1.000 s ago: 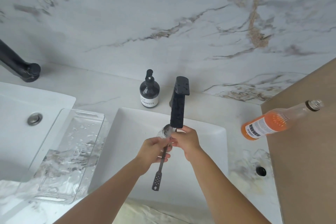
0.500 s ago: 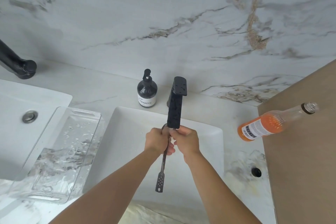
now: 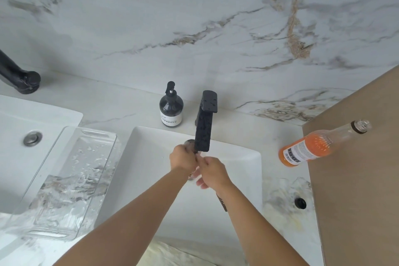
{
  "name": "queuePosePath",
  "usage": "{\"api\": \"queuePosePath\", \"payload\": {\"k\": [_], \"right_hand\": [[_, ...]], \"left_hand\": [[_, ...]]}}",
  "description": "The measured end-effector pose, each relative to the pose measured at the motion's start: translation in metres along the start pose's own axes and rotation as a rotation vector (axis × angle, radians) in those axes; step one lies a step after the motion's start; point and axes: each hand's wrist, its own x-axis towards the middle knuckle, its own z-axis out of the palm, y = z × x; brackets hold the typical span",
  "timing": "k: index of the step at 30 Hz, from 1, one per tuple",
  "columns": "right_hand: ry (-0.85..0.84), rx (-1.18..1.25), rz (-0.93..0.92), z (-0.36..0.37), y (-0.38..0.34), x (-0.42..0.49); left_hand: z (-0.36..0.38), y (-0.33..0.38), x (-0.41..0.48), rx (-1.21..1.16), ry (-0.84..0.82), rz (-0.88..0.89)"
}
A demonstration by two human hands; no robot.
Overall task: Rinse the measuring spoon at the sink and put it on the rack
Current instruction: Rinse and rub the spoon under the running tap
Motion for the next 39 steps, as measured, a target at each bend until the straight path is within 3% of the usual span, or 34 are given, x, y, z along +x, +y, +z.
{"api": "queuePosePath", "payload": {"k": [2,4,6,8,10,13,15,16,18,20,22,25,27,28,29,31,34,37,39], "right_hand": [[-0.037,-0.158,-0.066,-0.008,0.004,-0.002],[-0.104,-0.319,-0.096,-0.029,0.0,0.003],[-0.315,-0.393,-0.008,-0.059,-0.011,0.009],[-0.499,-0.337,0.111,-0.084,-0.023,0.015],[-0.436,-0.302,0.087,-0.084,-0.028,0.017],[-0.082,-0.292,-0.09,-0.034,-0.014,0.004],[0.004,-0.126,-0.056,-0.003,0.004,-0.004],[-0.035,-0.084,-0.001,0.0,0.01,-0.005],[-0.238,-0.189,0.106,-0.022,0.008,0.0],[-0.404,-0.378,0.158,-0.056,-0.005,0.009],[-0.449,-0.406,0.157,-0.077,-0.021,0.014],[-0.228,-0.273,-0.006,-0.056,-0.027,0.013],[-0.037,-0.21,-0.078,-0.023,-0.016,0.006],[-0.018,-0.179,-0.056,-0.012,-0.009,0.003],[-0.055,-0.149,-0.007,-0.008,-0.004,0.0],[-0.254,-0.198,0.116,-0.026,-0.003,0.001],[-0.459,-0.564,0.155,-0.07,-0.019,0.012],[-0.444,-0.679,0.099,-0.081,-0.034,0.018],[-0.326,-0.499,0.05,-0.067,-0.03,0.013]], "left_hand": [[0.001,-0.005,0.002,-0.131,-0.115,-0.071],[-0.008,-0.01,0.004,-0.292,-0.36,-0.124],[-0.02,-0.01,0.008,-0.325,-0.658,-0.182],[-0.023,-0.005,0.007,-0.271,-0.809,-0.194],[-0.014,0.001,0.004,-0.357,-0.681,-0.186],[0.009,0.003,-0.003,-0.513,-0.299,-0.163],[0.014,-0.006,-0.005,-0.495,-0.218,-0.16],[0.012,-0.014,-0.006,-0.498,-0.261,-0.155],[-0.004,-0.021,-0.003,-0.433,-0.508,-0.157],[-0.023,-0.019,0.004,-0.199,-0.764,-0.16],[-0.027,-0.01,0.01,-0.159,-0.789,-0.142],[-0.006,0.006,0.012,-0.427,-0.438,-0.044],[0.01,0.006,0.007,-0.41,-0.176,-0.009],[0.012,0.002,0.005,-0.348,-0.124,-0.012],[0.012,-0.005,0.003,-0.298,-0.152,-0.023],[0.002,-0.019,0.003,-0.296,-0.407,-0.032],[-0.019,-0.013,0.007,-0.186,-0.785,-0.048],[-0.018,0.003,0.012,-0.217,-0.781,-0.039],[-0.016,0.007,0.015,-0.402,-0.684,-0.057]]}}
